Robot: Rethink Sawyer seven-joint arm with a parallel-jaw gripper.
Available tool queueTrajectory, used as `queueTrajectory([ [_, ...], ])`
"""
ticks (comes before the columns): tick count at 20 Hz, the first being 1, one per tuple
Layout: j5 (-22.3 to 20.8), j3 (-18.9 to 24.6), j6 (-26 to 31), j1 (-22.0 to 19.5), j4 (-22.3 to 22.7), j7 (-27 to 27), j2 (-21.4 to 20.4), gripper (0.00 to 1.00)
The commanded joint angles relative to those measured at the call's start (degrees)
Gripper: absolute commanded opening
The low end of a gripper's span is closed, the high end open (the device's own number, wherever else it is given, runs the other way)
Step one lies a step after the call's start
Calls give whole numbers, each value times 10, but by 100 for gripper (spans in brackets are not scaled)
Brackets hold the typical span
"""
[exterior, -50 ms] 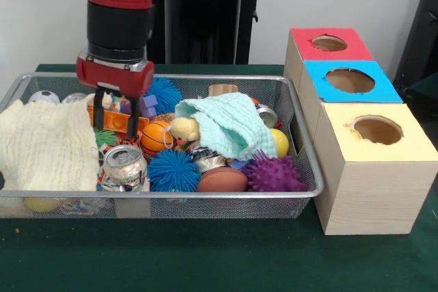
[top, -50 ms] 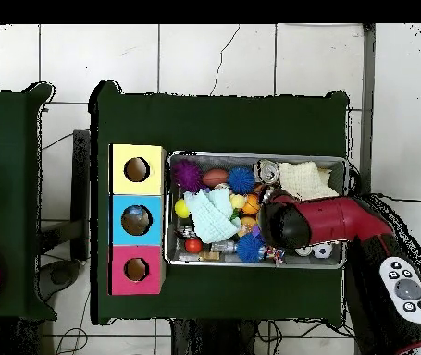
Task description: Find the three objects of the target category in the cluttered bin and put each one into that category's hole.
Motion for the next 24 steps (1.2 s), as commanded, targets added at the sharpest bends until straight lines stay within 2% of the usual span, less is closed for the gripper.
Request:
queueTrajectory([
  [1,3,72,64,-34,-21,-185,37,100],
  [4,0,74,83,-39,-26,-195,28,100],
  [6,-12,60,87,-33,-30,-188,15,100],
  [12,-76,-12,67,5,-53,-128,-5,100],
  [18,-107,-24,47,0,-86,-123,31,100],
  [24,-136,-35,24,4,-114,-93,75,100],
])
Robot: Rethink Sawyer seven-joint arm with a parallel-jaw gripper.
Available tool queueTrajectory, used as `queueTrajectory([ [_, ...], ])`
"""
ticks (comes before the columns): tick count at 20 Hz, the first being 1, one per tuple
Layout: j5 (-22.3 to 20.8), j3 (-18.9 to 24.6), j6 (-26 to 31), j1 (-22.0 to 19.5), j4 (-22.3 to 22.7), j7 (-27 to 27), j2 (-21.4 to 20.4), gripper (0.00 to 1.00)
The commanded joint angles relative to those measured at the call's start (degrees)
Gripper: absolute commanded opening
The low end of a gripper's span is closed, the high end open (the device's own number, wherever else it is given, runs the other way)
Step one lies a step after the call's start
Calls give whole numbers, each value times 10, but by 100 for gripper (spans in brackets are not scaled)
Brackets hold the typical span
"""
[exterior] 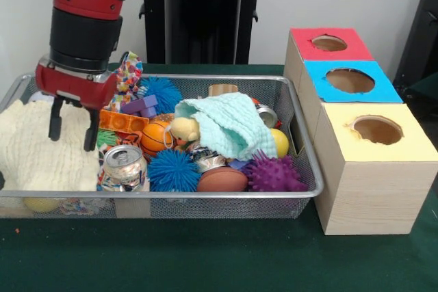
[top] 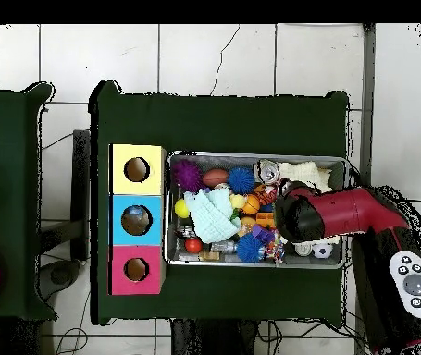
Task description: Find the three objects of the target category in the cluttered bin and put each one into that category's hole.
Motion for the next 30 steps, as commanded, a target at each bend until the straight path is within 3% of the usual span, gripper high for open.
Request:
queueTrajectory([
  [1,-58,-25,15,-1,-58,-88,71,100],
  [4,-63,-28,17,-6,-84,-85,114,100],
  [10,-39,-5,45,-33,-129,-134,192,100],
  [14,-15,6,79,-39,-132,-165,204,100],
  [15,-3,6,103,-38,-136,-180,207,0],
  [20,22,18,173,-32,-153,-240,207,0],
  [23,11,12,149,-14,-146,-216,178,0],
  [30,-11,-43,101,50,-42,-129,-18,0],
])
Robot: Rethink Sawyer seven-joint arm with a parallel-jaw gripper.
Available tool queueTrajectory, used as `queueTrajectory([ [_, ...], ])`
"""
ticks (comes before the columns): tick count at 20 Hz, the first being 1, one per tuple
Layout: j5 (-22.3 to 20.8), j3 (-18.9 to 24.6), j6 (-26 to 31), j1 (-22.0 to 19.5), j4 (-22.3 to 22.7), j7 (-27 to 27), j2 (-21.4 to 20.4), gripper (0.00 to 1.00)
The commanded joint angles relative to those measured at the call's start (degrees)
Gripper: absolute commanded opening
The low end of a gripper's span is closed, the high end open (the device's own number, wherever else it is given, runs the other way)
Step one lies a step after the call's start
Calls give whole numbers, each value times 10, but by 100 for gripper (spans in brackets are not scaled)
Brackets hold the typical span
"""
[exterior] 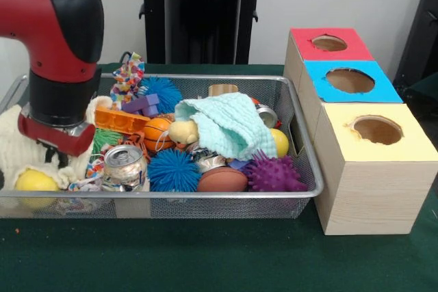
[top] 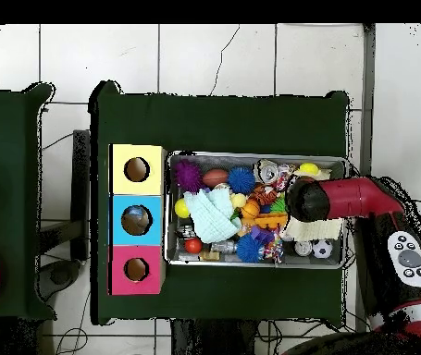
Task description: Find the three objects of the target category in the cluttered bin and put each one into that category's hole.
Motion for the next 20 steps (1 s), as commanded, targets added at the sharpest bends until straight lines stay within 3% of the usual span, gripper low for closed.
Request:
queueTrajectory([
  [1,-32,-41,28,63,78,-103,-145,0],
  [2,-48,-64,18,85,86,-82,-172,0],
  [5,-66,-89,2,113,95,-66,-203,0],
  [11,-22,-84,33,116,110,-80,-218,0],
  [16,102,-49,99,87,176,-66,-218,0],
  [20,185,-25,89,66,225,-36,-206,0],
])
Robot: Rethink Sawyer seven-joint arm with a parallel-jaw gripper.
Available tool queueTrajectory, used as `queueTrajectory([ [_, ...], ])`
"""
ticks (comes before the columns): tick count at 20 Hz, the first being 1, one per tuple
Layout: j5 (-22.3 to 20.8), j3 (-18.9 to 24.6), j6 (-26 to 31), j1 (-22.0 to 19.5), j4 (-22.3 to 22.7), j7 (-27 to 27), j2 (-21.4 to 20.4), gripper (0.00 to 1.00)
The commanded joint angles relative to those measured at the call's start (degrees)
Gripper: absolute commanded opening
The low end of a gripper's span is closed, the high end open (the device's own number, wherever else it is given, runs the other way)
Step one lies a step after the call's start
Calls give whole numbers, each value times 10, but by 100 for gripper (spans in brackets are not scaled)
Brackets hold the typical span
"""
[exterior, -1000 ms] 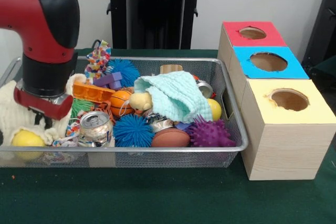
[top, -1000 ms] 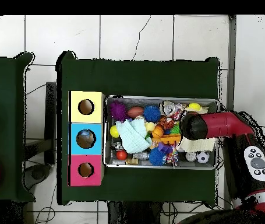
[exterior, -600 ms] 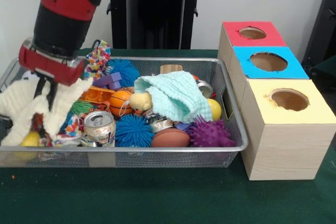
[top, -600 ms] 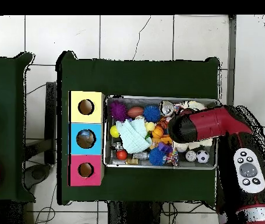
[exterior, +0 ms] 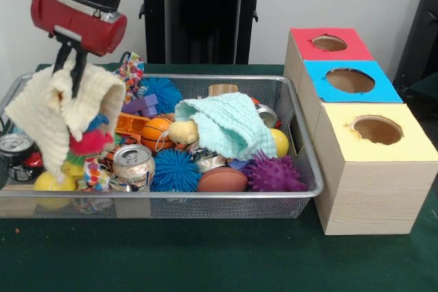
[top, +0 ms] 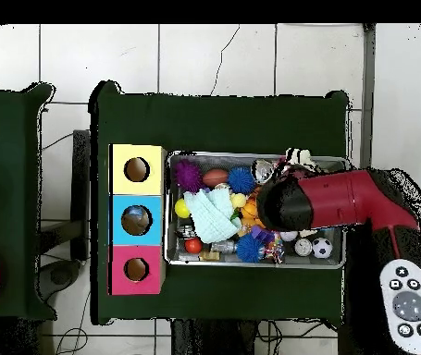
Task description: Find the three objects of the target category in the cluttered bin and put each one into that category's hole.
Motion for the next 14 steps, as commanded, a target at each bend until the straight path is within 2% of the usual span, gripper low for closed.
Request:
queueTrajectory([
  [1,117,41,79,-36,131,-32,12,0],
  [4,167,43,88,-39,152,-17,19,0],
  [6,184,41,86,-38,164,-12,23,0],
  [14,211,24,57,-19,183,6,29,0],
])
